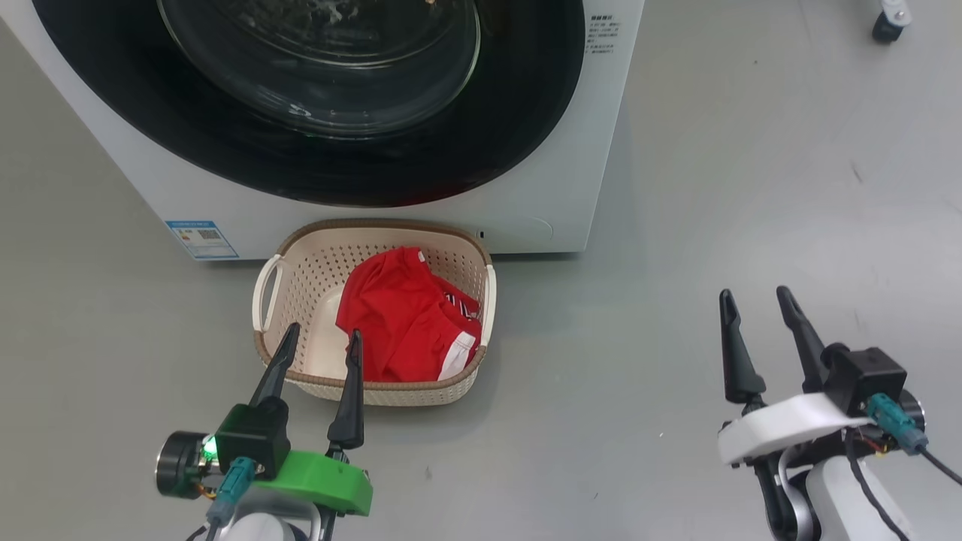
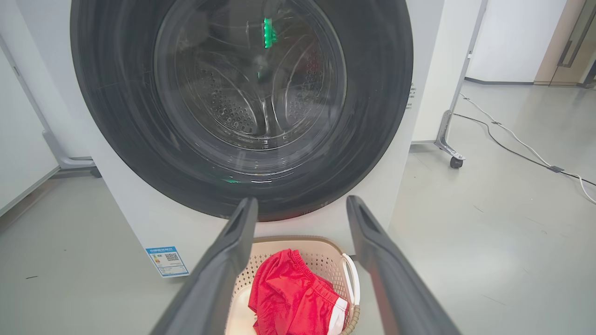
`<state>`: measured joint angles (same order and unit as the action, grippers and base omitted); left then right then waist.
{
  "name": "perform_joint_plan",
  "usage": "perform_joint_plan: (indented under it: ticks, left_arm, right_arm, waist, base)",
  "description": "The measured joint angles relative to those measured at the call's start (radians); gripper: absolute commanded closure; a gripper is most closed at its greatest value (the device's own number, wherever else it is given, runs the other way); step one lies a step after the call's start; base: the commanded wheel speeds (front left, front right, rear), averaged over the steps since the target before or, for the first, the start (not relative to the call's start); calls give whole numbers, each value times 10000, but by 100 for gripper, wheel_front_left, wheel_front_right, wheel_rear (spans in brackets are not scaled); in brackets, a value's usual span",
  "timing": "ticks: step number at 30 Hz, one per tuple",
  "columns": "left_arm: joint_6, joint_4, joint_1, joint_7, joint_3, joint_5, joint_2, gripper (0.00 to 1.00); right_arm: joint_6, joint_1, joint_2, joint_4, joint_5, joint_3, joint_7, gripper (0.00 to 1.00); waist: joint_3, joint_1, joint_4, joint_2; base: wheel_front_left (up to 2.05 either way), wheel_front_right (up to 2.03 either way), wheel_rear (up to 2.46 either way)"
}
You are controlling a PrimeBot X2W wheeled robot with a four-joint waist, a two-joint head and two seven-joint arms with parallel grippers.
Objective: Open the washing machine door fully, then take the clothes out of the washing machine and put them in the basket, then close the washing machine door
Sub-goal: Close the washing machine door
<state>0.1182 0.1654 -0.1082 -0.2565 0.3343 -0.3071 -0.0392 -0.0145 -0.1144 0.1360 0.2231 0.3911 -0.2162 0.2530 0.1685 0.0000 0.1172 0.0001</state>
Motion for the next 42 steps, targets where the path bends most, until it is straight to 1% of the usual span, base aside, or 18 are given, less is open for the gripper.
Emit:
perform_joint_plan:
  ticks: [2,6,7,9,11,15,16,17,27,30,42]
  left_arm:
    - [-2,54,88,0,2,-10,-35,0]
    - [-8,184,303,0,10,-13,-88,0]
    - [-10,199,348,0,25,-17,-88,0]
    - [-19,230,404,0,54,-107,-90,0]
    - [-21,253,484,0,54,-111,-96,0]
    - [-50,280,684,0,46,-174,-157,0]
    - [-61,286,691,15,71,-178,-157,0]
    - [-67,284,693,15,79,-178,-157,0]
    - [-104,272,725,86,109,-182,-178,0]
    - [-105,261,735,86,125,-182,-194,0]
    - [-105,224,790,100,144,-184,-238,0]
  right_arm:
    - [73,253,-71,-107,-77,-2,0,0]
    - [105,695,-100,-267,-167,17,0,0]
    - [182,810,-105,-316,-194,17,0,0]
    - [192,1032,-132,-412,-244,42,0,0]
    - [272,1216,-171,-487,-259,50,0,0]
    - [284,1493,-278,-694,-332,54,0,0]
    - [391,1614,-280,-830,-334,88,0,0]
    - [428,1686,-282,-899,-337,107,0,0]
    - [439,2083,-372,-1198,-435,140,0,0]
    - [523,2160,-399,-1292,-485,148,0,0]
    - [539,2477,-437,-1476,-591,209,0,0]
  waist:
    - [-133,0,-41,0]
    - [-376,0,-121,0]
    - [-433,0,-141,0]
    - [-539,0,-172,-1]
    - [-645,-1,-198,0]
    - [-806,-1,-279,0]
    - [-878,0,-299,0]
    - [-902,-1,-304,0]
    - [-1015,0,-300,0]
    - [-1054,0,-306,0]
    - [-1112,-1,-347,0]
  base:
    - [0,0,0]
    - [0,0,0]
    - [0,0,0]
    - [0,0,0]
    - [0,0,0]
    - [0,0,0]
    - [0,0,0]
    - [0,0,0]
    - [0,0,0]
    - [0,0,0]
    - [0,0,0]
